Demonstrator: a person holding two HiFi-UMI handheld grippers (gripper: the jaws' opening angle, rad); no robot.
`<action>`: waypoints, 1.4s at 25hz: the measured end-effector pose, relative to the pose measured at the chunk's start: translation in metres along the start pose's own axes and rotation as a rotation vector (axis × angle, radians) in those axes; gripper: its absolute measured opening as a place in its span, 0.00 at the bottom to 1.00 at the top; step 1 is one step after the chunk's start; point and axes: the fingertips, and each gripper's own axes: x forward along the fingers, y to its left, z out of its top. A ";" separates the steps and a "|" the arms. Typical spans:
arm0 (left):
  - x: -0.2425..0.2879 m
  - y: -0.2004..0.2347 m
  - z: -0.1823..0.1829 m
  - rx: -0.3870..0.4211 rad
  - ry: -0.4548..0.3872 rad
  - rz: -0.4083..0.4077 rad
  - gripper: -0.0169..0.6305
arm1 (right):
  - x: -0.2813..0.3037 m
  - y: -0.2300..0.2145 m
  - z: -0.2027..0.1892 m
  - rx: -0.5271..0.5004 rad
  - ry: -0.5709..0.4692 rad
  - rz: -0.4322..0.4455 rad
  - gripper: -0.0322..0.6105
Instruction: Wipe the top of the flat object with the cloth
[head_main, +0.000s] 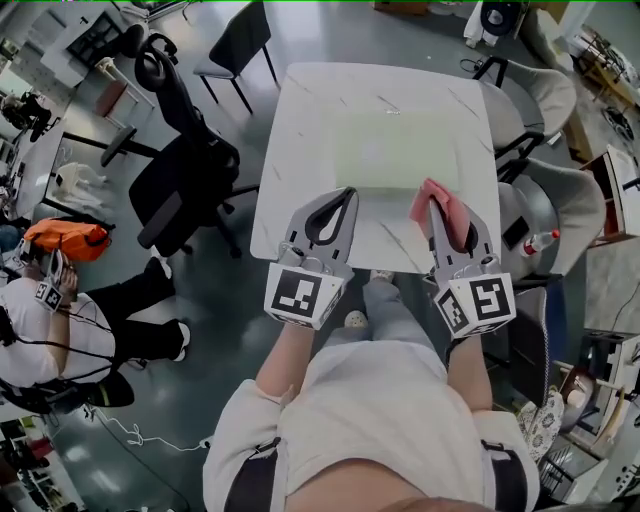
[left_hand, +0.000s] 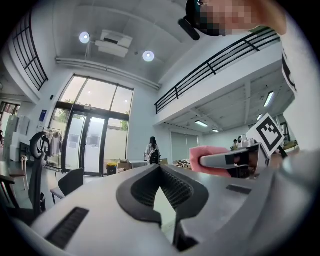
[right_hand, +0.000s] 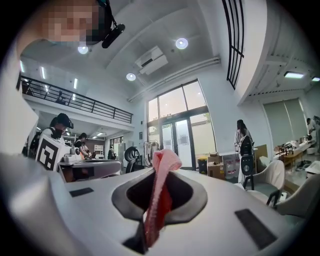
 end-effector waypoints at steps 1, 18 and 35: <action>0.003 0.004 -0.001 -0.001 0.000 0.003 0.04 | 0.005 -0.001 0.000 -0.002 0.002 0.003 0.11; 0.089 0.075 -0.020 0.004 0.079 0.062 0.04 | 0.120 -0.051 0.008 -0.001 0.013 0.072 0.11; 0.154 0.123 -0.066 -0.056 0.140 0.102 0.04 | 0.216 -0.091 -0.037 0.088 0.149 0.128 0.11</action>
